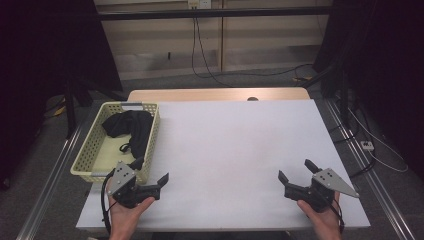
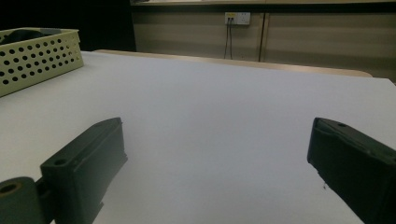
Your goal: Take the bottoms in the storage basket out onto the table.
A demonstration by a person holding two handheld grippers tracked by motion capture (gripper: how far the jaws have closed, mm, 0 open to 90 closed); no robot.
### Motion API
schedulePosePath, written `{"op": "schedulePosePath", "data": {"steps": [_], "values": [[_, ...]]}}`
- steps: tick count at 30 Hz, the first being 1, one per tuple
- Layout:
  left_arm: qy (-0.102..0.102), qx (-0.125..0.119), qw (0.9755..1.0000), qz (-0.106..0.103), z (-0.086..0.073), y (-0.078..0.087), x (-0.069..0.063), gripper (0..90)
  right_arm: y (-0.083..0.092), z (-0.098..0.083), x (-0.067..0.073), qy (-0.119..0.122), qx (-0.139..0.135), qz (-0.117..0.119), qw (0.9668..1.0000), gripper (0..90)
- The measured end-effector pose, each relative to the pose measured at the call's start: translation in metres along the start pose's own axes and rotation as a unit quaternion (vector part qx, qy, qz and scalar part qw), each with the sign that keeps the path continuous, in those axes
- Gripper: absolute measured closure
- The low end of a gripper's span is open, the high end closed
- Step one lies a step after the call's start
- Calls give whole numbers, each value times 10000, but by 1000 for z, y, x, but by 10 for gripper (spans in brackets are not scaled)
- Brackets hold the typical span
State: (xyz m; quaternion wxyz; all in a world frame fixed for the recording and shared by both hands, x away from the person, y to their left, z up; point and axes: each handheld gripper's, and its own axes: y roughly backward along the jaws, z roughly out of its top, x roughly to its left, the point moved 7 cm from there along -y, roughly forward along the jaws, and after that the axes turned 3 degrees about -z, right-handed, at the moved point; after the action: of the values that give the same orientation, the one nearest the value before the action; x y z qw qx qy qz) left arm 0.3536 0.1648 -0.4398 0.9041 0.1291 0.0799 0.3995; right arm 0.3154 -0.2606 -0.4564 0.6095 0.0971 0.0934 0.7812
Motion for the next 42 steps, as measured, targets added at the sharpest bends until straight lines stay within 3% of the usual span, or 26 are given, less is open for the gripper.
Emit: {"op": "schedulePosePath", "data": {"steps": [6, 13, 24, 27, 28, 39, 42], "values": [[-75, 37, 10000, 11, 0, -1, -1, 35, 1, 0, 0, 15, -8, 2, 10000, 39], [-2, 191, 9998, -55, -3, -2, -1, 40, 2, 1, 1, 5, -39, 52, 10000, 36], [-3, 203, 9998, 10, 11, -4, 7, 35, 3, 0, -2, -116, -38, 5, 9999, 24], [-20, 199, 9998, 62, 13, -4, 10, 35, 3, 0, -1, -98, -19, 22, 9999, 24], [4, 137, 9997, 198, 14, -3, 13, 46, 3, -1, -1, -97, -6, 19, 10000, 24], [-5, 173, 9996, 214, 25, -7, 25, 38, 4, -1, -2, -108, 4, -15, 9999, 26], [-4, 351, 9993, 142, 28, -9, 25, 50, 3, -1, -2, -75, 15, -78, 9999, 36]]}}
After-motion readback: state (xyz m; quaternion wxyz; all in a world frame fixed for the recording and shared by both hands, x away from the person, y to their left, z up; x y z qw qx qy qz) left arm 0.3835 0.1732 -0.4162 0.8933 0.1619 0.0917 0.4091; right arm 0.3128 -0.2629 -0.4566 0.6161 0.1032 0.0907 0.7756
